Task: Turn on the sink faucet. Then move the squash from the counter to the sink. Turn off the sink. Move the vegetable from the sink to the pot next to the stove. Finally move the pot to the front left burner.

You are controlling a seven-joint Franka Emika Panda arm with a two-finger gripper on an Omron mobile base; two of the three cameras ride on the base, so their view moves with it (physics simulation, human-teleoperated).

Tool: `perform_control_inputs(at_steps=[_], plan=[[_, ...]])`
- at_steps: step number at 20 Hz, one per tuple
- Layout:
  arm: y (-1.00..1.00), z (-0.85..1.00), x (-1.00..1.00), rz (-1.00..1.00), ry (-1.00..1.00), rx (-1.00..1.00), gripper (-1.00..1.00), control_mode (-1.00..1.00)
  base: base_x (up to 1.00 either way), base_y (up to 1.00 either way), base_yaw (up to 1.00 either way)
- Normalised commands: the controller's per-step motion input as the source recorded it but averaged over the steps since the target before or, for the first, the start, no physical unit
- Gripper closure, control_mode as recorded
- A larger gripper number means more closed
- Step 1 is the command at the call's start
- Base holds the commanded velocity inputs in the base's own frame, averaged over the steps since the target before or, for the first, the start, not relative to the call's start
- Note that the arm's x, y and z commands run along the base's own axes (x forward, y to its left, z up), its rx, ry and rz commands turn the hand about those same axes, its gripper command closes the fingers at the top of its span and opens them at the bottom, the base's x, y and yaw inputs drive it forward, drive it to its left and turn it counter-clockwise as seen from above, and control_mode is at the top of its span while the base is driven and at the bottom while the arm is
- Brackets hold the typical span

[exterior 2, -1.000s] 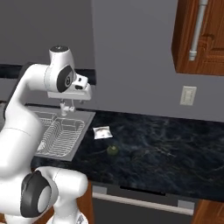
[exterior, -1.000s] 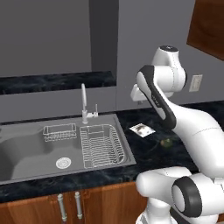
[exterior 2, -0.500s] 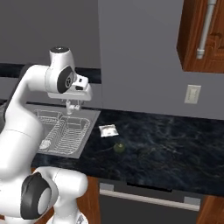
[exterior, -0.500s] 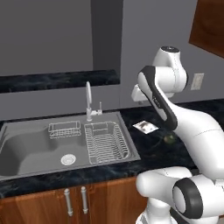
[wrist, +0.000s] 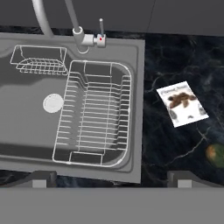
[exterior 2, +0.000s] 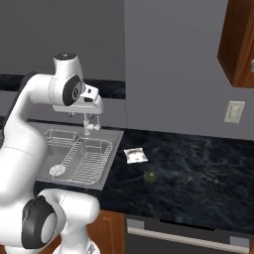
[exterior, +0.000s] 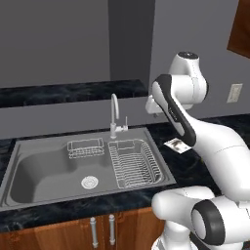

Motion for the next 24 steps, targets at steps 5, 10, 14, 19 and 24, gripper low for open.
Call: perform_control_inputs(at_steps=[5,10,14,19,24], plan=[[0.0,0.0,0.0,0.0,0.0,0.0,-1.0,1.0,0.42,-0.43,0.0],[0.0,0.0,0.0,0.0,0.0,0.0,-1.0,1.0,0.39,-0.31,0.0],[0.0,0.0,0.0,0.0,0.0,0.0,-1.0,1.0,0.55,-0.05,0.0],[0.0,0.0,0.0,0.0,0.0,0.0,-1.0,1.0,0.06,-0.01,0.0],[-0.01,-0.08,0.02,0.0,-0.01,0.01,-1.0,-1.0,0.05,0.0,0.0]])
